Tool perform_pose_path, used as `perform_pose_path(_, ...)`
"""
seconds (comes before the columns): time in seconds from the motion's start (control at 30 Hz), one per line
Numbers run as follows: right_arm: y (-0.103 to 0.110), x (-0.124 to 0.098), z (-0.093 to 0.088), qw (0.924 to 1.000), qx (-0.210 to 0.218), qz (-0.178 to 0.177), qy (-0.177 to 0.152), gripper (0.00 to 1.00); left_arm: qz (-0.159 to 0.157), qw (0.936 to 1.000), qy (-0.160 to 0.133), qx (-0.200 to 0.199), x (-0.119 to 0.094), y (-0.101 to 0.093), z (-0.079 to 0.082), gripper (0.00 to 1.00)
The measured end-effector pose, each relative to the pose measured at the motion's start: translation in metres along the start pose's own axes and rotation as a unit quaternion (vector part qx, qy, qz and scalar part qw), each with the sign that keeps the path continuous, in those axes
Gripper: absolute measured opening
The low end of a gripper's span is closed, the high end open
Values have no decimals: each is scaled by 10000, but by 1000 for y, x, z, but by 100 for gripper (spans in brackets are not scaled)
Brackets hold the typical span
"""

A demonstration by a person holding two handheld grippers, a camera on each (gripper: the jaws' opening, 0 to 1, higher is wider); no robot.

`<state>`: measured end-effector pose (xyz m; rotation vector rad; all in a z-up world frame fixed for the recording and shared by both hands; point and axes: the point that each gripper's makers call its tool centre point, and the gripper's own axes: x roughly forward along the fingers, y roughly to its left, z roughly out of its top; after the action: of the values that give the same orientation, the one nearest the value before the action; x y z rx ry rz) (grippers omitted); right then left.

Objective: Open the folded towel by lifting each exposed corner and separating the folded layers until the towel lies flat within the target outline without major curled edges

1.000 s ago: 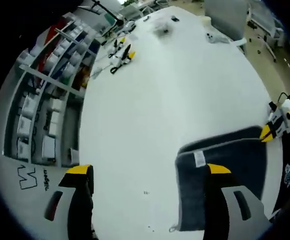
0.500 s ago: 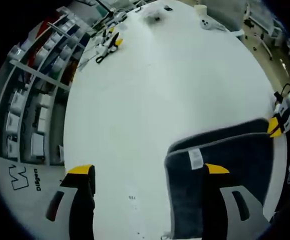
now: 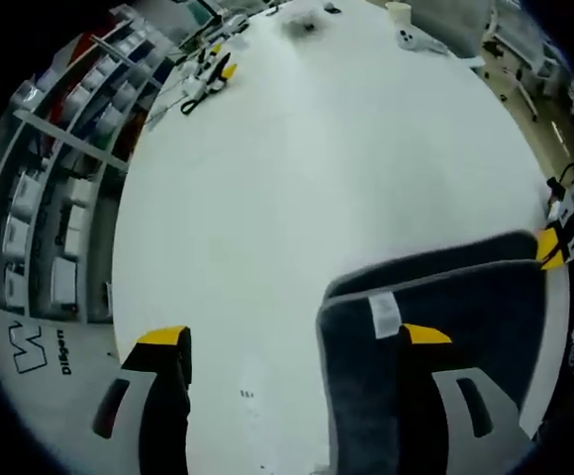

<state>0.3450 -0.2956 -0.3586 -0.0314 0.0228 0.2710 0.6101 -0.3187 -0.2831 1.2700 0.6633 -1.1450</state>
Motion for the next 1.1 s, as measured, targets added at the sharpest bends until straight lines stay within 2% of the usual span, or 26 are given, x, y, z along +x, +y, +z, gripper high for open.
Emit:
perform_pose_path(0.4,1,0,-1,10000,-26,-13,-7,0,-209,9997,47,-101,24,-8,-10,80)
perform_pose_path(0.63,2,0,-1,10000,-17,-12,-16,0,-410,9989,160,-163,49,-18,-23,75)
perform_pose_path(0.73,2,0,0,10000,-2,-15,-20,0,-471,9982,112,-351,60,-20,-25,75)
perform_pose_path(0.87,2,0,0,10000,8,-6,-21,0,-594,9973,107,-408,73,-26,-28,64)
perform_pose_path(0.97,3,1,0,10000,-1,8,-12,0,-706,9968,192,-335,80,-29,-32,62)
perform_pose_path(1.1,4,1,0,10000,9,17,-20,0,-835,9958,167,-350,88,-40,-29,54)
